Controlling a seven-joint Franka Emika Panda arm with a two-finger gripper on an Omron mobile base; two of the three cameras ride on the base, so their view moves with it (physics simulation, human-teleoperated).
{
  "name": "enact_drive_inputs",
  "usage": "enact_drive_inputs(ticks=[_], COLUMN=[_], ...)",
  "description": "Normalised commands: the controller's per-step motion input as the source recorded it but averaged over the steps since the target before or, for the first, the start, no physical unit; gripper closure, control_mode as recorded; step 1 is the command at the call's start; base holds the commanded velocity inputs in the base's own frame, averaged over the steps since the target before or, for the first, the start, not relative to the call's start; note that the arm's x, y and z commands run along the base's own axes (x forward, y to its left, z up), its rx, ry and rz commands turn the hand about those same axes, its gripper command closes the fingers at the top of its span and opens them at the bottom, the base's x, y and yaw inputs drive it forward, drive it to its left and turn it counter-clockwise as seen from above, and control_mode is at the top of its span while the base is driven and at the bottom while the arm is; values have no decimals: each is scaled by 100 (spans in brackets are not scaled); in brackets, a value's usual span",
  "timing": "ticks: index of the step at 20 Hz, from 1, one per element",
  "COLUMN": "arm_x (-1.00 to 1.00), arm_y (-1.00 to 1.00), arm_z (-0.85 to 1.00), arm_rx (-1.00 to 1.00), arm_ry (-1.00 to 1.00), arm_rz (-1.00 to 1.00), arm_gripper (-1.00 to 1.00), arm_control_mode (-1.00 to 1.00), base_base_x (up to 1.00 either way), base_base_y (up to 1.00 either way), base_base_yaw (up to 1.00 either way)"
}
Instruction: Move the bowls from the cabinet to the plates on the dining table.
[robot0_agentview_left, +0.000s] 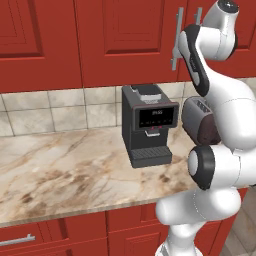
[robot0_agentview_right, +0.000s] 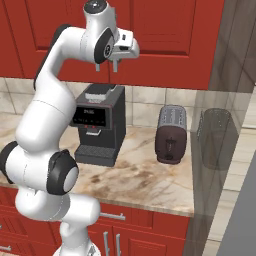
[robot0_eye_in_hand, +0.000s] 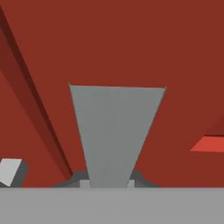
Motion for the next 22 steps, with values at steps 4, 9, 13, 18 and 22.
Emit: enact_drive_inputs(ticks=[4, 9, 13, 18, 22], arm_x=[0, -21, -61, -64, -58], arm_y=[-1, -30, -56, -47, -39], arm_z=[-1, 0, 0, 0, 0], arm_rx=[0, 0, 0, 0, 0], arm_ry=[-4, -13, -14, -17, -16], arm_rz=[0, -4, -6, -2, -1], arm_gripper=[100, 100, 100, 100, 100], arm_control_mode=[-100, -100, -100, -100, -100], base_base_x=[0, 0, 0, 0, 0], base_base_y=[0, 0, 0, 0, 0], base_base_yaw=[0, 0, 0, 0, 0])
